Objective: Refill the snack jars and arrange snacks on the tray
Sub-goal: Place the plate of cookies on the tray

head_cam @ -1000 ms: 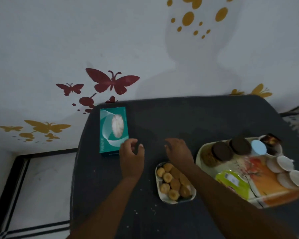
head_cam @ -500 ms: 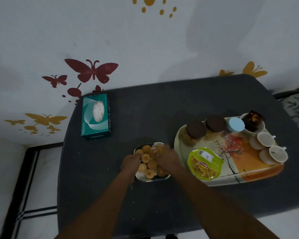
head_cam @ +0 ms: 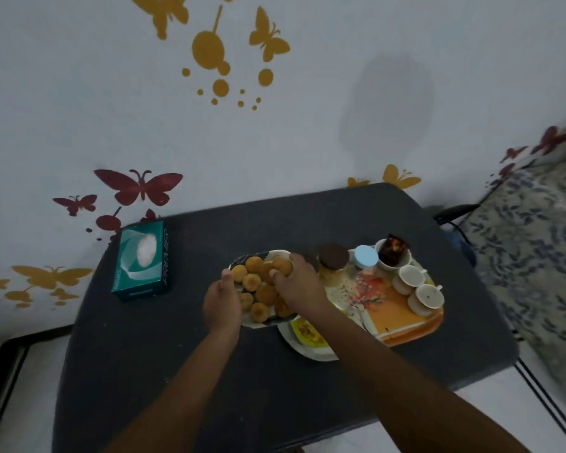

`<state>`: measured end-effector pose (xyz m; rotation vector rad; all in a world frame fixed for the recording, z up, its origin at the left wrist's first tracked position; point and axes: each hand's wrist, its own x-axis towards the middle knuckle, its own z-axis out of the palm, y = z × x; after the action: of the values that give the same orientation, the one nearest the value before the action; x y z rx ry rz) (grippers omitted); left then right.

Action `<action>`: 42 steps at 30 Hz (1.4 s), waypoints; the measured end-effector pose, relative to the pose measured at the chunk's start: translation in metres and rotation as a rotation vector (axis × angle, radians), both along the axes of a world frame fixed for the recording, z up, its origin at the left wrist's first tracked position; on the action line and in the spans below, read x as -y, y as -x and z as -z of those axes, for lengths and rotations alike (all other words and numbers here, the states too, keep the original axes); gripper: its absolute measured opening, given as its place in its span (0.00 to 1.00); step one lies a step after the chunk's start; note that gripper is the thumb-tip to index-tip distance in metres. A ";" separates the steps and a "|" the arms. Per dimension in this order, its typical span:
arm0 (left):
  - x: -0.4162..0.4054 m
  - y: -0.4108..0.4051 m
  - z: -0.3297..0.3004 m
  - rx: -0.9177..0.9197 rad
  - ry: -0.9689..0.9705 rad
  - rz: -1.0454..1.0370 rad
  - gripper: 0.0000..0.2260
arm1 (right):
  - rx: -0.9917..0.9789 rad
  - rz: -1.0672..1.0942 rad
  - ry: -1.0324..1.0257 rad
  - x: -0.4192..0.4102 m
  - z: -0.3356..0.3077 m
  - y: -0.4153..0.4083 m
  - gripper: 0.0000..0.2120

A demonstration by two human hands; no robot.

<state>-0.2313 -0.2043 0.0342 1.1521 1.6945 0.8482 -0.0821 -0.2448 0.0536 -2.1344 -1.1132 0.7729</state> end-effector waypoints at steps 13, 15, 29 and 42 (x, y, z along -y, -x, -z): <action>0.076 -0.156 -0.005 0.159 0.286 0.400 0.22 | 0.009 0.107 0.059 0.090 0.004 -0.155 0.24; 0.084 -0.182 0.003 0.156 0.338 0.400 0.21 | -0.043 0.090 0.012 0.097 0.014 -0.182 0.20; 0.090 -0.257 0.043 0.127 0.554 0.144 0.28 | -0.258 -0.048 0.041 0.088 0.092 -0.248 0.31; 0.090 -0.271 0.070 0.163 0.574 0.129 0.29 | -0.288 -0.055 0.069 0.101 0.110 -0.255 0.29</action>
<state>0.0401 -0.2943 -0.0357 0.7622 1.5642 0.3254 0.1732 -0.3462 -0.0563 -1.9758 -1.0066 1.1185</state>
